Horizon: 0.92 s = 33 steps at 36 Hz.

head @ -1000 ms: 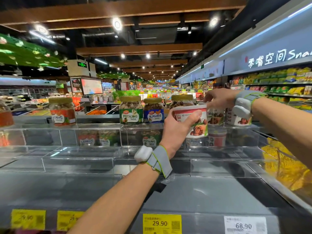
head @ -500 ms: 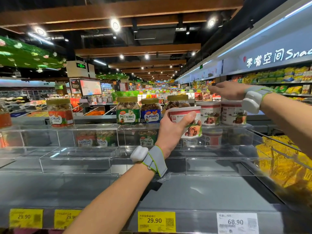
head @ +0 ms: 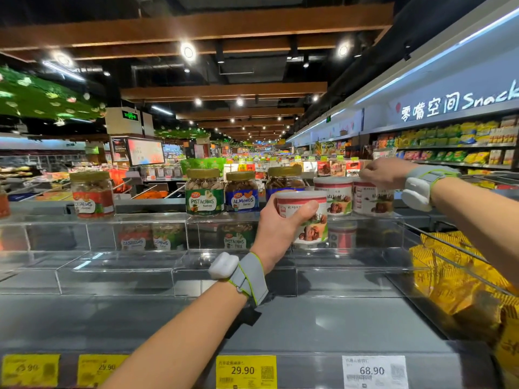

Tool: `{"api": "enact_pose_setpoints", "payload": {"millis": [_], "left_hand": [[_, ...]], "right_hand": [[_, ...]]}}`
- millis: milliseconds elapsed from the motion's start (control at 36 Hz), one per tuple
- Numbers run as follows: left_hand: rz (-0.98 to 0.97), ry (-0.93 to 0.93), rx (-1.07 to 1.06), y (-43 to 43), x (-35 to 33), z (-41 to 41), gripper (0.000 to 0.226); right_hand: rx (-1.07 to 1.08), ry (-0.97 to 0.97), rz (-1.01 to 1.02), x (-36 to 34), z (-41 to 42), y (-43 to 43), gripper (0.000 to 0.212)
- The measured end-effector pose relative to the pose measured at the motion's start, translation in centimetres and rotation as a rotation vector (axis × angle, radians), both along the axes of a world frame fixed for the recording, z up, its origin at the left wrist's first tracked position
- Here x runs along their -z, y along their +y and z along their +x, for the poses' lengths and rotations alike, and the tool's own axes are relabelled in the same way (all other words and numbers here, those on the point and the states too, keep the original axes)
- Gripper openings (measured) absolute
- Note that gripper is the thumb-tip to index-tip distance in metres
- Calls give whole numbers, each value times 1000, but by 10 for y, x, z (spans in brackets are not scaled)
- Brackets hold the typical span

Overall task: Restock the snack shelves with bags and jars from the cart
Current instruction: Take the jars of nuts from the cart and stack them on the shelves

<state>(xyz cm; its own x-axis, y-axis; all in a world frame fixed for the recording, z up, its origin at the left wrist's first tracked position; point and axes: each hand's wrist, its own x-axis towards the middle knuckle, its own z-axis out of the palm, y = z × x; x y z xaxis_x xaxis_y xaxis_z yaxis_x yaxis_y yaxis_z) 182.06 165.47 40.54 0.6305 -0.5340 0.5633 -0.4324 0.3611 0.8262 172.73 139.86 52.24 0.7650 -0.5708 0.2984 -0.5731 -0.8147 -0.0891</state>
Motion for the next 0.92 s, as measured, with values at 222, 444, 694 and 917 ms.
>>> {"api": "enact_pose_setpoints", "payload": {"millis": [222,444,694,917], "left_hand": [[124,-56,15,-1,-6,-8,61],[301,-260,72,-18,-31,-28,46],[436,-252,68,-56,-27,-63,123],[696,-259,14,-70,0,-64,115]], "right_hand": [[-88,-80,-158,-17,-19,26,83],[-430,76,400,-38,-65,129,71],[-224,95,237,-10,-86,109,60],[-6,182,72,29,-87,83,71]]}}
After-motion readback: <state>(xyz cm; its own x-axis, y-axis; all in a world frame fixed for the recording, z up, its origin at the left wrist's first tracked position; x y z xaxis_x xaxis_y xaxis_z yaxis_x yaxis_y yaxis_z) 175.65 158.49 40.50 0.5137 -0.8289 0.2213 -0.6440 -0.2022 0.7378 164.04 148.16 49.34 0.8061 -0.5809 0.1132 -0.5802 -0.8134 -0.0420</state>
